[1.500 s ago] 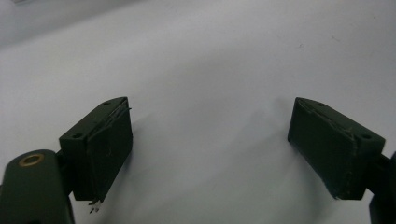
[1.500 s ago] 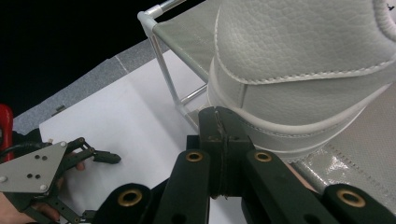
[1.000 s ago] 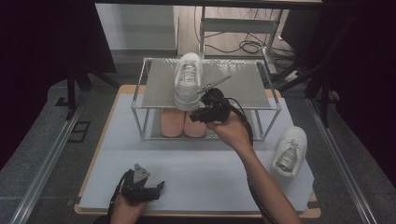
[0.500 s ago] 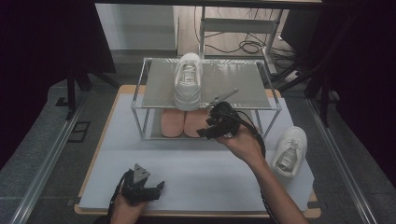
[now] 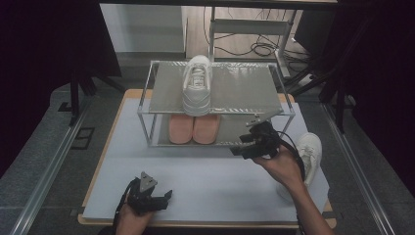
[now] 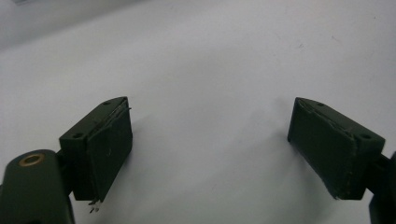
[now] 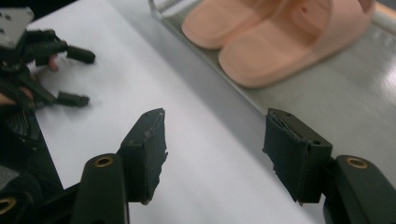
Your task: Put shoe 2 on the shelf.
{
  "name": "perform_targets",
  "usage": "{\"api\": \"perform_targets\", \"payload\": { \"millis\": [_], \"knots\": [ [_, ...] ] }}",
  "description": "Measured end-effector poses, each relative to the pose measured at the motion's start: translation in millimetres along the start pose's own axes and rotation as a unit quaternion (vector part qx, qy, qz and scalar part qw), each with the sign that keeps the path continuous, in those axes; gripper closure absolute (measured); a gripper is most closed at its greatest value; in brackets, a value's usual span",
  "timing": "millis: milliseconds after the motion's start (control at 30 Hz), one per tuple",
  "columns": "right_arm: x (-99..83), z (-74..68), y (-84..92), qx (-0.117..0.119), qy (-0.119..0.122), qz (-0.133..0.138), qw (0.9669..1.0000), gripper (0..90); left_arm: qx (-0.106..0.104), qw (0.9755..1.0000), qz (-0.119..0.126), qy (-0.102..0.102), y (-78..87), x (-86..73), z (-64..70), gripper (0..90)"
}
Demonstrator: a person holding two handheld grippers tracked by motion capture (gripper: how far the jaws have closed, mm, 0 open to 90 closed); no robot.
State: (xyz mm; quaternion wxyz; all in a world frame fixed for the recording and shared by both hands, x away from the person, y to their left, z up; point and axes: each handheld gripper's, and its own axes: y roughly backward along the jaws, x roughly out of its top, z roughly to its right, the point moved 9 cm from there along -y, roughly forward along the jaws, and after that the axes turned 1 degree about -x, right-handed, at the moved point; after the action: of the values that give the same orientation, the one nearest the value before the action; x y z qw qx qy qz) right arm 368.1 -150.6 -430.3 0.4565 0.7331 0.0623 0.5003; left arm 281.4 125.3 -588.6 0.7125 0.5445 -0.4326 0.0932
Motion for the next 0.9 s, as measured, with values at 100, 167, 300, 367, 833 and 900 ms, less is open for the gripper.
{"api": "perform_targets", "payload": {
  "millis": [100,167,300,367,833,900],
  "knots": [
    [-16.8,7.0,7.1,-0.008,-0.009,-0.005,0.9999,39.3,0.000,1.0000,0.000,0.000,0.0,0.0,0.0,13.8],
    [-27.5,11.2,11.6,-0.011,-0.012,-0.009,0.9998,38.9,0.000,1.0000,0.000,0.000,0.0,0.0,0.0,13.8],
    [-46.8,17.1,19.5,-0.021,-0.018,-0.018,0.9995,38.2,0.000,1.0000,0.000,0.000,0.0,0.0,0.0,13.8],
    [-55.2,18.8,23.1,-0.026,-0.019,-0.022,0.9992,37.7,0.000,1.0000,0.000,0.000,0.0,0.0,0.0,13.8],
    [-102.5,22.6,47.2,-0.042,-0.017,-0.073,0.9963,36.7,-0.001,1.0000,-0.001,-0.001,0.1,-0.1,-0.1,13.8],
    [-108.0,22.7,52.5,-0.045,-0.018,-0.082,0.9955,36.7,-0.001,1.0000,-0.001,-0.001,0.2,-0.2,-0.2,13.8]
  ]
}}
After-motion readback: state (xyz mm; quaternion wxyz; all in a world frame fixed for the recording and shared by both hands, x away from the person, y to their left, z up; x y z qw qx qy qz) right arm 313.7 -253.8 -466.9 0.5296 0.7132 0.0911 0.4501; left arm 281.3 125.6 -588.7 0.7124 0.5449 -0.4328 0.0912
